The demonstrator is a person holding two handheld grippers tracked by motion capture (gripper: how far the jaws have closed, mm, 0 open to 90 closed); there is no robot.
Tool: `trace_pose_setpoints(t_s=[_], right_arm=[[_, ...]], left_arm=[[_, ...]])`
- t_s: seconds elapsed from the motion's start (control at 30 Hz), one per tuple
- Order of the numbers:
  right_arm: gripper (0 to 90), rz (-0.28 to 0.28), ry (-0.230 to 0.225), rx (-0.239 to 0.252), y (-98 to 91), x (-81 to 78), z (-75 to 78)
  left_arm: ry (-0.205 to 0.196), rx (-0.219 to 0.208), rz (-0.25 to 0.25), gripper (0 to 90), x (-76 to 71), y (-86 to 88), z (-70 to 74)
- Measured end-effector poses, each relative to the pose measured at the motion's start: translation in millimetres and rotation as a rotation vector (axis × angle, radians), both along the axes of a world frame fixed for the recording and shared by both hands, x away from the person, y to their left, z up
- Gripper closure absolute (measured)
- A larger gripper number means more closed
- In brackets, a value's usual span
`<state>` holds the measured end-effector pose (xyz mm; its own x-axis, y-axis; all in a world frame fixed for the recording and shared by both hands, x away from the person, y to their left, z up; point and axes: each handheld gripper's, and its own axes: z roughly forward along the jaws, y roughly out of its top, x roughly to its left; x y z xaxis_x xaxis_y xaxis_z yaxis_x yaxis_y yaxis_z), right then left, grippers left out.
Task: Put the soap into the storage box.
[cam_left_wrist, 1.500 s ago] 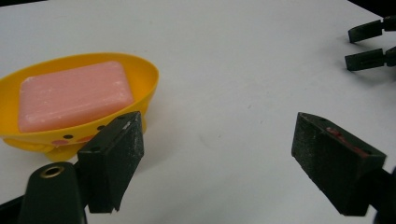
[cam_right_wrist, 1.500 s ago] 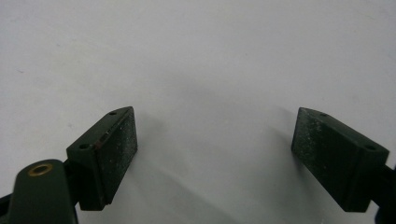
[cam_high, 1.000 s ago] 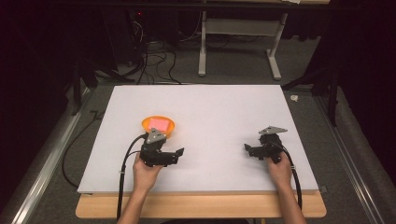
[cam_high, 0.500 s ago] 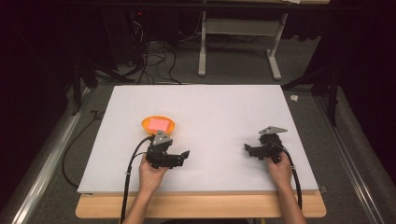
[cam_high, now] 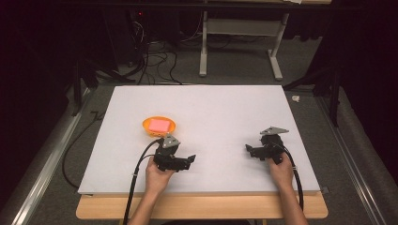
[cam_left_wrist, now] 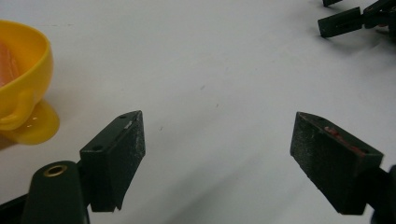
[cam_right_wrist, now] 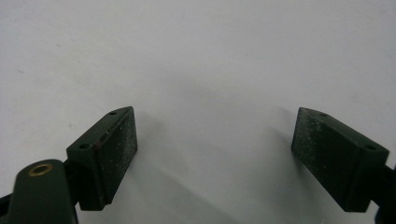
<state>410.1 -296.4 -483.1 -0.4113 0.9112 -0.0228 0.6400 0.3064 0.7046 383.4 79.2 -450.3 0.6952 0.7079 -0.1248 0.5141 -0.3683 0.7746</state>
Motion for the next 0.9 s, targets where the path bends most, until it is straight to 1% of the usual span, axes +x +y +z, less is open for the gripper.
trace_pose_setpoints(t_s=[0.07,0.3,0.37,0.57,0.73,0.8,0.9], right_arm=[[15.0,0.000,0.000,0.000,0.0,0.0,0.0],[15.0,0.000,0.000,0.000,0.0,0.0,0.0],[15.0,0.000,0.000,0.000,0.0,0.0,0.0],[15.0,0.000,0.000,0.000,0.0,0.0,0.0],[15.0,0.001,-0.001,-0.001,-0.1,0.1,0.0],[15.0,0.001,-0.001,-0.001,-0.1,0.1,0.0],[15.0,0.001,-0.001,-0.001,-0.1,0.1,0.0]], left_arm=[[0.008,-0.001,-0.007,18.7,0.9,-2.0,-1.9],[0.010,0.006,-0.009,18.9,3.2,-6.7,-7.3],[0.009,0.020,-0.008,19.0,4.5,-8.6,-10.8],[0.014,0.037,-0.009,19.0,6.0,-11.3,-15.9],[0.018,0.040,-0.004,19.0,7.8,-12.2,-20.1],[0.015,0.051,0.001,19.0,8.6,-12.3,-22.2],[0.018,0.046,0.006,19.0,9.4,-12.1,-24.9]])
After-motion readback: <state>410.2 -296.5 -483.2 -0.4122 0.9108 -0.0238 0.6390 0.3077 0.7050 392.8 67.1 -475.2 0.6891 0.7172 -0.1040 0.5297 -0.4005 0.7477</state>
